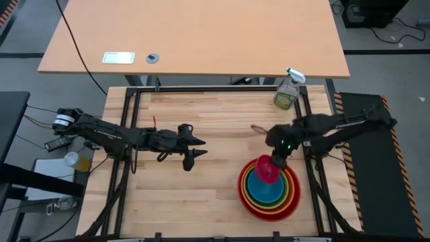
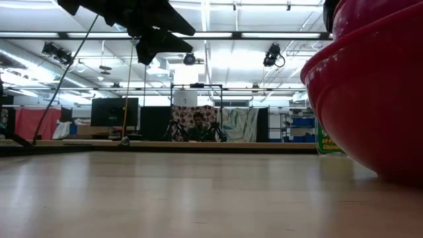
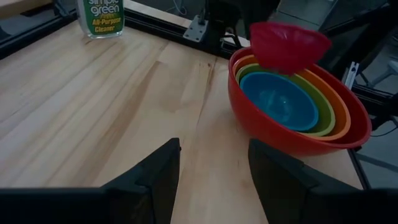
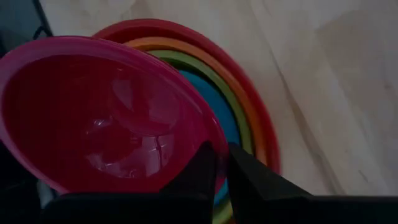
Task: Nest bowls inside each other
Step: Stack the pink bowl on the blue bowl, then return to Home Position
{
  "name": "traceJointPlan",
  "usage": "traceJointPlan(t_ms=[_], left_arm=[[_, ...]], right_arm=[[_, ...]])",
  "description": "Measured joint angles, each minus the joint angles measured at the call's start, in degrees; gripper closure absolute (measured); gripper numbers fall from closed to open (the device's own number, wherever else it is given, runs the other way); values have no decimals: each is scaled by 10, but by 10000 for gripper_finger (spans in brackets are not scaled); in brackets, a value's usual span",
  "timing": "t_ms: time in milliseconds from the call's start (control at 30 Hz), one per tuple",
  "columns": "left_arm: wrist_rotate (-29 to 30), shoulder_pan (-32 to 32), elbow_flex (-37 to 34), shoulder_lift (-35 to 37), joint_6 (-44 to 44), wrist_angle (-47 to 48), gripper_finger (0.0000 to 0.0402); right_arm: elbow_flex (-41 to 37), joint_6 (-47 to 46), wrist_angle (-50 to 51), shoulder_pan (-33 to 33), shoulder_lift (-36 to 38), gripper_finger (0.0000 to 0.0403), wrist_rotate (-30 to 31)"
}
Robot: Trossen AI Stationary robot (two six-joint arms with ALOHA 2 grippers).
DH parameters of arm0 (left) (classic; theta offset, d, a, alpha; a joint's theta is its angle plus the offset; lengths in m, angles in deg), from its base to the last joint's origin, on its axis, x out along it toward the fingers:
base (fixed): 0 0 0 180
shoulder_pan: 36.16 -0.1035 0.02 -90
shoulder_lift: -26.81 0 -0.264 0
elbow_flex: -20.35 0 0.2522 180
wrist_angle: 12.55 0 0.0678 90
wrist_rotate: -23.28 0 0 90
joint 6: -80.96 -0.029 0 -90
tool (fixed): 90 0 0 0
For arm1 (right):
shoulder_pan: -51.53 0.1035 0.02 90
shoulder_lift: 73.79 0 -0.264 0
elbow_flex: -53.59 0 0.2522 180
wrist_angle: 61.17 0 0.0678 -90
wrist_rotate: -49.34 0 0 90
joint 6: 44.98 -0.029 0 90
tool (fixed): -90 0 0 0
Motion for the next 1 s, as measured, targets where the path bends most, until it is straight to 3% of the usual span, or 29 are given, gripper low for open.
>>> traceJointPlan(t_ms=[167, 367, 700, 1000], left_arm=[[0, 0, 0, 0, -4, -1, 209], [0, 1, 0, 0, 2, -1, 209], [0, 1, 0, 0, 6, -1, 209], [0, 4, 0, 16, 12, 6, 209]], right_arm=[[0, -86, -44, 82, -46, 363, 63], [0, -167, -27, 158, -102, 363, 107], [0, -254, -17, 218, -167, 361, 118], [0, -273, -24, 217, -164, 276, 101]])
